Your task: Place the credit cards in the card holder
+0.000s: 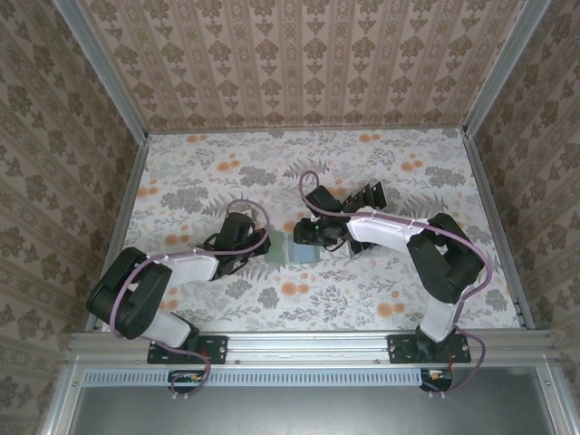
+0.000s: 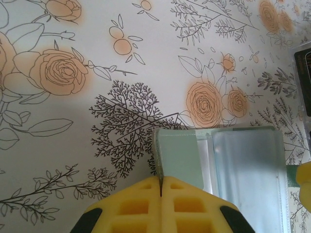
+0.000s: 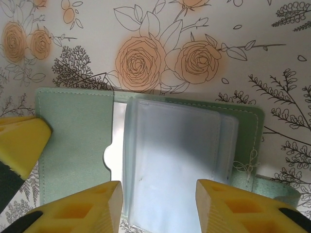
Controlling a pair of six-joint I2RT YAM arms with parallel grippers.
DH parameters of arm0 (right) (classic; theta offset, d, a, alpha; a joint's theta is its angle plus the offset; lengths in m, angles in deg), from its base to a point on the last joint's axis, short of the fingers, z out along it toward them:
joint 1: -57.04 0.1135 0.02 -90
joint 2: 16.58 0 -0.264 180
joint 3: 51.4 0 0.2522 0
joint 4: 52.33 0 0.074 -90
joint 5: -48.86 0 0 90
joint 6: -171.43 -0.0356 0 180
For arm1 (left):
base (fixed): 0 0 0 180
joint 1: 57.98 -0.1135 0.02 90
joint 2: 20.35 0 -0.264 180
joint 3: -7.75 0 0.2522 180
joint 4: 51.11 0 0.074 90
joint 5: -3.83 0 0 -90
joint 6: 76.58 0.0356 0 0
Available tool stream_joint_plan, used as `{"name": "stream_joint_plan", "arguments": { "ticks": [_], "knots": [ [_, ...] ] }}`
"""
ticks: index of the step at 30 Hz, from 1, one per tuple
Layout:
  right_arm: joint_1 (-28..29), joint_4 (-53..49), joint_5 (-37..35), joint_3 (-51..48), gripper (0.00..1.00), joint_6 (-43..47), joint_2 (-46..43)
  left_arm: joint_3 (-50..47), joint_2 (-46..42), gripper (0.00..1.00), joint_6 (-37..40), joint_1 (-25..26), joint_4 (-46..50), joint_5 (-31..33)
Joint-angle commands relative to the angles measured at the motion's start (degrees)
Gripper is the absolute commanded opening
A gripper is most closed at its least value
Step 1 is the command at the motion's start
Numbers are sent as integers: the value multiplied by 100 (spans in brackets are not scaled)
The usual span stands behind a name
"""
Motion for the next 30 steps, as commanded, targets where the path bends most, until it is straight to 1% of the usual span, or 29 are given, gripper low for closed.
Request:
{"name": "stream_joint_plan", "arguments": {
  "ticks": [1,5,16,20,30],
  "knots": [
    [19,59,69,-52,46,-93,101,-111,99,0,144,-50,22,73],
    [19,70,10,-140,53,-106,94,-94,127,0,151,-55,5,63],
    [17,92,-71,-291,54,-132,97,-94,131,0,156,-73,4,44],
    [18,111,-94,-318,59,-128,106,-92,125,0,160,-73,4,41],
    [19,248,132,-240,59,-115,381,-107,192,0,152,-73,-26,33]
  ]
}}
